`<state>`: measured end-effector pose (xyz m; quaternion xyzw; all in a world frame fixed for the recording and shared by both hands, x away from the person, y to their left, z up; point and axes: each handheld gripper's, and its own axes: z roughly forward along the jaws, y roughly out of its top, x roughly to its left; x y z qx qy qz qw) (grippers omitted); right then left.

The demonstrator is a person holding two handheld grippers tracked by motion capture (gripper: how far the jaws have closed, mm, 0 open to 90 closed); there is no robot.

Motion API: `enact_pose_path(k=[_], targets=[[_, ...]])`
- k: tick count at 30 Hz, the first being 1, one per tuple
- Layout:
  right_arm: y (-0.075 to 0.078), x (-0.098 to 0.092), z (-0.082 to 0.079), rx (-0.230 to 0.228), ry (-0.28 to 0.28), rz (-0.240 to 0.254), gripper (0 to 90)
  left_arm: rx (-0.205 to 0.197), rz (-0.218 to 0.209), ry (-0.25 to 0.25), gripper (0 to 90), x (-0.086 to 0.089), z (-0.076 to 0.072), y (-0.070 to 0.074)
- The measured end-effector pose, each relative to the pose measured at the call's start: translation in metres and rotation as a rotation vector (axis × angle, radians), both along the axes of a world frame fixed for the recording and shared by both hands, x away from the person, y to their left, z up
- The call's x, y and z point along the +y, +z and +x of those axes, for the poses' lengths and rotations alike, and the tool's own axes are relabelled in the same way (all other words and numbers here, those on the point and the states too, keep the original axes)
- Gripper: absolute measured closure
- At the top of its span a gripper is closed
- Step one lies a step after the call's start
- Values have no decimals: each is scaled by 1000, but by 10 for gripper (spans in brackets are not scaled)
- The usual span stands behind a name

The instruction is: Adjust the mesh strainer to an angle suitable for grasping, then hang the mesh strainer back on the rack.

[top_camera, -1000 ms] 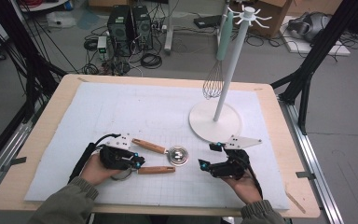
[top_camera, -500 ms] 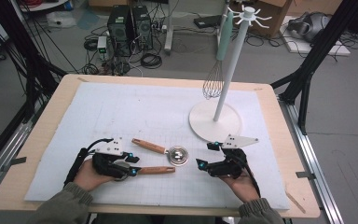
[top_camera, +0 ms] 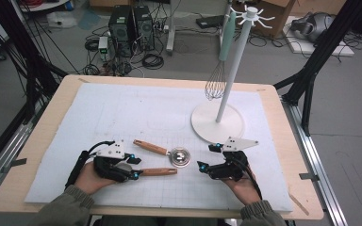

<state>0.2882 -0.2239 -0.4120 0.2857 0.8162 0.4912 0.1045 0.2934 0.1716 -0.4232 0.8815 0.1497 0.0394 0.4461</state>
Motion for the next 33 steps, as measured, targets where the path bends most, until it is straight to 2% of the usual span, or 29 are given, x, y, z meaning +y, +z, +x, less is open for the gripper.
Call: enact_pose_path(k=[3, 13, 33], targets=[[1, -1, -1, -8, -3, 7, 212, 4, -11, -1, 529, -1, 1, 0], [-2, 0, 0, -7, 2, -3, 212, 18, -2, -20, 525, -5, 3, -4], [-4, 4, 1, -11, 17, -17, 212, 15, 95, -64, 619, -28, 9, -18]])
